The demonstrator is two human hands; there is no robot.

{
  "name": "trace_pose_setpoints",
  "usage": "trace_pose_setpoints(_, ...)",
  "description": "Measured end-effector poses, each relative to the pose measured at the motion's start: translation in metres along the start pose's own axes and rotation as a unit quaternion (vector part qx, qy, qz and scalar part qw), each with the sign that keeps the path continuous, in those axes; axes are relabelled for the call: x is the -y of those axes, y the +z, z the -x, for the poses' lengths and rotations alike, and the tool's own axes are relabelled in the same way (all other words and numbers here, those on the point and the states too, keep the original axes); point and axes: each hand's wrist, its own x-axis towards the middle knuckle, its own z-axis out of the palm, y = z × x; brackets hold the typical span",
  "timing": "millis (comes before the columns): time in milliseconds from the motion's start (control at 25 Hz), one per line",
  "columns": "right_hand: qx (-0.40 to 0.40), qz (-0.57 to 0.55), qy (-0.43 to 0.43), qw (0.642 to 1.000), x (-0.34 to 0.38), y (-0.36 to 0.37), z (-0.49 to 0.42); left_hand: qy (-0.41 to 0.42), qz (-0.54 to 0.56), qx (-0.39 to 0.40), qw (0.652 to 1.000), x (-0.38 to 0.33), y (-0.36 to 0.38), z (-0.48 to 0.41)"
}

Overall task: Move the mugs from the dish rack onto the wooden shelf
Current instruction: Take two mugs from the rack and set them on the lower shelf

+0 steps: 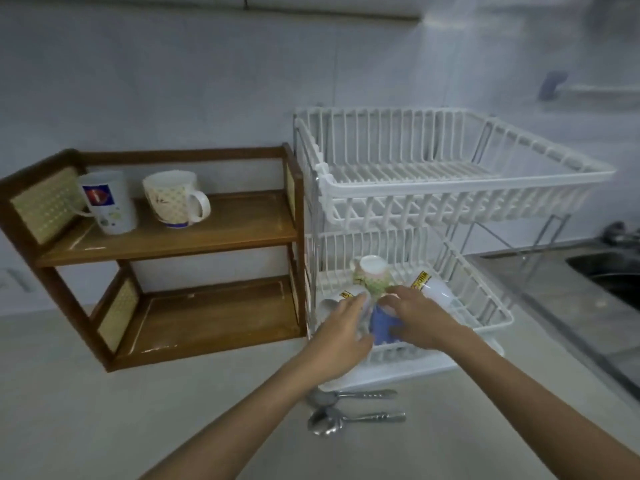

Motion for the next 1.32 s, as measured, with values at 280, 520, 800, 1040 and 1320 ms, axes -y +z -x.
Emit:
trace_pose_setpoints(280, 0.141, 0.2, 0.004, 0.97, -0.006, -0.001, -0.051, -0.235, -0.188, -0.006, 0.954, 0.032, 0.035, -0.071)
trace_pose_setpoints(520, 0.204, 0.439, 0.044, 0.874, 0.013, 0.011, -0.07, -0.232, -0.238, -0.015, 0.943, 0.033, 0.039, -0.076)
trace_pose_setpoints(800, 0.11, 0.371, -0.054, 0.921, -0.021, -0.012, -0.06, -0.165, -0.148, -0.108, 0.969, 0.031, 0.036, -0.065)
trace_pose_setpoints(1040, -0.01, -0.119, 0.074, 0.99, -0.102, -0.041, -0.01, -0.157, -0.127, -0.202, 0.958, -0.001, 0.029, -0.057)
trace_pose_setpoints(1320, -0.038, -0.732, 0.057, 0.678, -0.112, 0.014, 0.055, -0.062, -0.05, -0.204, 0.976, -0.043, 0.005, 0.005)
